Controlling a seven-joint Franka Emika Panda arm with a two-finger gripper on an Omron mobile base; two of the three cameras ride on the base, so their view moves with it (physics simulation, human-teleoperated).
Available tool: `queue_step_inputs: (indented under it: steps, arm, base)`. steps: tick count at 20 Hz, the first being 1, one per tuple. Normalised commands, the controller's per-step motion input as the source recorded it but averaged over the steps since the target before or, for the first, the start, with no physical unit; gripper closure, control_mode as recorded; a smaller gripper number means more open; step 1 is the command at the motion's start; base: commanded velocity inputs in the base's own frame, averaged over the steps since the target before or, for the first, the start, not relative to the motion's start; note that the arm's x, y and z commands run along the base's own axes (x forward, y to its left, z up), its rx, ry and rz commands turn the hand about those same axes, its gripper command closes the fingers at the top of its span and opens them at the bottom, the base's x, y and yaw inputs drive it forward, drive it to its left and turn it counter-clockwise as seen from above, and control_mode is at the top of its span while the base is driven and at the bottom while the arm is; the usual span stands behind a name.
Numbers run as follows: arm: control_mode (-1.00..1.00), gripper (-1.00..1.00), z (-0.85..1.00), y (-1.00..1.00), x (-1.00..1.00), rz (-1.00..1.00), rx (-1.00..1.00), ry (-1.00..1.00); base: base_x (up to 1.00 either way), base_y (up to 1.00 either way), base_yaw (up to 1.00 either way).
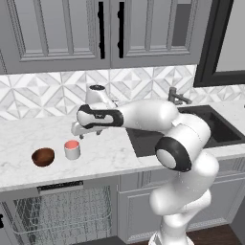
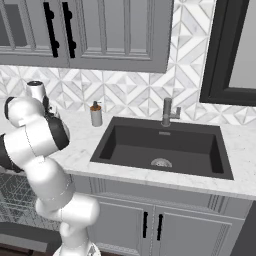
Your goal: Pick up the cup and bowl from the counter, place them in the dishwasher, and close the dishwasher door.
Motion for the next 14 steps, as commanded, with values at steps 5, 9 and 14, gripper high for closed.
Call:
queue_step_inputs:
  steps: [5, 9, 14]
  arm:
    - [-1.00, -1.00, -0.27, 0.22, 0.23, 0.00, 0.00, 0.01]
    - [-1.00, -1.00, -0.35, 0.21, 0.18, 0.00, 0.00, 0.01]
    - [-1.00, -1.00, -0.36, 0.18, 0.16, 0.00, 0.00, 0.00]
  base:
    - [0.00, 0.00, 0.00]
    - [0.00, 0.00, 0.00]
    - [0.00, 0.00, 0.00]
